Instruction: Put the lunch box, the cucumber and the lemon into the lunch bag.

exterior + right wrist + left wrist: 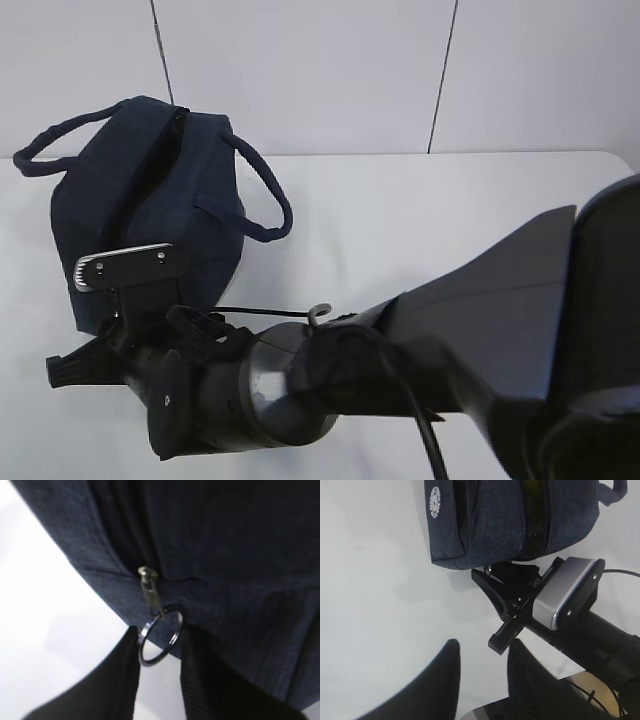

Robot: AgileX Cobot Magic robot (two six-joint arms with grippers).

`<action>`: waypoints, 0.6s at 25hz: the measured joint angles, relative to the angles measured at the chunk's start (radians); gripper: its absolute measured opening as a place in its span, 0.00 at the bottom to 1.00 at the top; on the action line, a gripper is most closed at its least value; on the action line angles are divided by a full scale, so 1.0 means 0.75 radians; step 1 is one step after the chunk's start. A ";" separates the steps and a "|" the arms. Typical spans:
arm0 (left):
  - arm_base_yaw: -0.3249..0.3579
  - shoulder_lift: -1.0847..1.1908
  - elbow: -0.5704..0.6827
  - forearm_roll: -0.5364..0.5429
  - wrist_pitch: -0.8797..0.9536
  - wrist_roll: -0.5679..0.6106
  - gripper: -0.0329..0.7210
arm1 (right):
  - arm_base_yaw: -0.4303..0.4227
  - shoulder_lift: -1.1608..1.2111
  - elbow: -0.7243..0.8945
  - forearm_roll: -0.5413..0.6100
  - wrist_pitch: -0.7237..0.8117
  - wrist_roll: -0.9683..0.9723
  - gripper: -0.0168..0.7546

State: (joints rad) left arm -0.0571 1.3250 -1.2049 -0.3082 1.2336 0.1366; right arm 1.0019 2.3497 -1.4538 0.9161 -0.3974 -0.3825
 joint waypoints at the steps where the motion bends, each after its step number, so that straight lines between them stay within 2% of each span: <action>1: 0.000 0.000 0.000 0.000 0.000 0.000 0.35 | 0.000 0.000 0.000 0.003 0.000 0.000 0.22; 9: 0.000 0.000 0.000 0.000 0.000 0.000 0.35 | 0.000 0.000 0.000 0.006 0.000 0.000 0.03; 15: 0.000 0.000 0.000 0.000 0.000 0.000 0.35 | 0.000 0.000 0.000 -0.013 0.000 0.000 0.00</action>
State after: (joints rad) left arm -0.0571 1.3250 -1.2049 -0.3082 1.2336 0.1366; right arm 1.0019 2.3497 -1.4538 0.9060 -0.3974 -0.3825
